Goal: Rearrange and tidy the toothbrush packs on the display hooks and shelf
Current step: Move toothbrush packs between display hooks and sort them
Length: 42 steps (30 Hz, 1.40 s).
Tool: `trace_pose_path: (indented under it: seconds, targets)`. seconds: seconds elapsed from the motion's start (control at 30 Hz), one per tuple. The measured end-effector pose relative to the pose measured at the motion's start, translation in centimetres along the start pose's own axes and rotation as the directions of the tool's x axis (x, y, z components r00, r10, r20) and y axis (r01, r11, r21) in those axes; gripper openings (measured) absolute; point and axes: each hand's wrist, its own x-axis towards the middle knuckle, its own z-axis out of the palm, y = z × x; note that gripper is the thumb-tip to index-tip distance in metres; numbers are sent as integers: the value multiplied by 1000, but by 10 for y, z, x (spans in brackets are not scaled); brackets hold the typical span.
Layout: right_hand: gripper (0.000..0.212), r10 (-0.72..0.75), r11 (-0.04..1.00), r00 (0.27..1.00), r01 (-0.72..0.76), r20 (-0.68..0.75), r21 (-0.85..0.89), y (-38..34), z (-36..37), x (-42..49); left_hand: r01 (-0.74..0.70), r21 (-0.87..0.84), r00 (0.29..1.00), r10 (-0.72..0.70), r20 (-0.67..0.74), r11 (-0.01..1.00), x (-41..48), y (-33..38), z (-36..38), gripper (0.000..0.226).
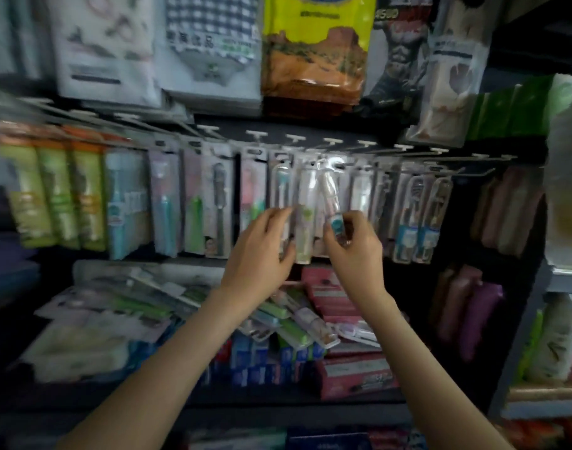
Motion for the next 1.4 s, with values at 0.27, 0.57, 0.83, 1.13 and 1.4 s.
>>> trace_pose_path:
  seconds: [0.27,0.57,0.83,1.13,1.4]
  targets:
    - [58,-234,960,942,184,242,212,-137,136,-42,87,387,996,-78,-39,918,-49,-143,-153,51]
    - [79,-215,974,917,174,337,146,-226,229,-51,245,676,970,-183,-163,695,-73,-262,-243,75]
    - [74,-98,993,967,78,237,90,-232,248,-33,168,687,980,-43,-195,707,-64,-290,-245,70]
    - [70,-79,995,963,61,259,76,-228,250,-10,129,760,974,64,-218,637,-50,-306,-230,58]
    - [68,-132,967,983,98,130,236,-227,258,-22,96,700,950,145,-276,707,-51,-307,-230,44]
